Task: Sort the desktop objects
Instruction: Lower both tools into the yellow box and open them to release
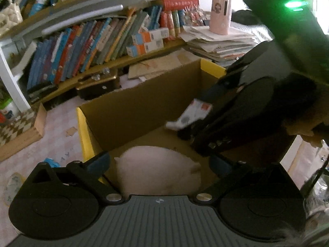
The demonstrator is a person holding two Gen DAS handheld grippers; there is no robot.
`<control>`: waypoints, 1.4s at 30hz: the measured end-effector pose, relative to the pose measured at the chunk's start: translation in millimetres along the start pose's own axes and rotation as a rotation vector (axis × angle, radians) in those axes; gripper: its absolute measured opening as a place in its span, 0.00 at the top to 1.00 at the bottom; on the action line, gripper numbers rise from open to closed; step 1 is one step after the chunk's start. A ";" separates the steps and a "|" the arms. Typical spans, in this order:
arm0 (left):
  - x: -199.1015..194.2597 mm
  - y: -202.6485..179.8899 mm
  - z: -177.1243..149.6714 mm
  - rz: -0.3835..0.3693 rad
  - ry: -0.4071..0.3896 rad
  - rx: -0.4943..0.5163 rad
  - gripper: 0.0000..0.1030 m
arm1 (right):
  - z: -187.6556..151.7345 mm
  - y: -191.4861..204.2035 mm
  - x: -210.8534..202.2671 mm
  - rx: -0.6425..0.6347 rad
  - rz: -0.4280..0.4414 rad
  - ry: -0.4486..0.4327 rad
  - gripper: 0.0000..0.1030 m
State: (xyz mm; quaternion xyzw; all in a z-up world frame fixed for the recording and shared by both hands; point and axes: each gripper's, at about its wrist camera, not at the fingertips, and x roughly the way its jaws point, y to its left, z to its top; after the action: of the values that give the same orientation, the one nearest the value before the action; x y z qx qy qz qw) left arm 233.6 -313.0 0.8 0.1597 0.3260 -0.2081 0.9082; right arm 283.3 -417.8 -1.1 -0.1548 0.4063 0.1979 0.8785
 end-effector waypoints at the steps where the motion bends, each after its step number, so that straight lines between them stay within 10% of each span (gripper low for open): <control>1: -1.1 0.0 -0.7 0.008 -0.008 0.001 0.00 | 2.1 1.4 3.2 -0.013 0.012 0.022 0.46; 14: -18.4 -3.0 -6.5 0.049 -0.079 -0.010 0.00 | 19.5 21.4 27.5 -0.177 0.039 0.114 0.43; 26: -43.3 11.1 -8.1 0.099 -0.131 -0.090 0.00 | 17.3 6.2 -20.5 -0.059 -0.021 -0.079 0.16; 42: -121.9 27.5 -23.3 0.187 -0.222 -0.231 0.00 | -40.0 -2.8 -114.6 0.165 -0.164 -0.307 0.14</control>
State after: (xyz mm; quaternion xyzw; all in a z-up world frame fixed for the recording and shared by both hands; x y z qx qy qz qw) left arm 149.2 -246.0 68.2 0.0602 0.2291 -0.1001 0.9664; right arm 190.8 -463.0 63.2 -0.0827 0.2683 0.1130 0.9531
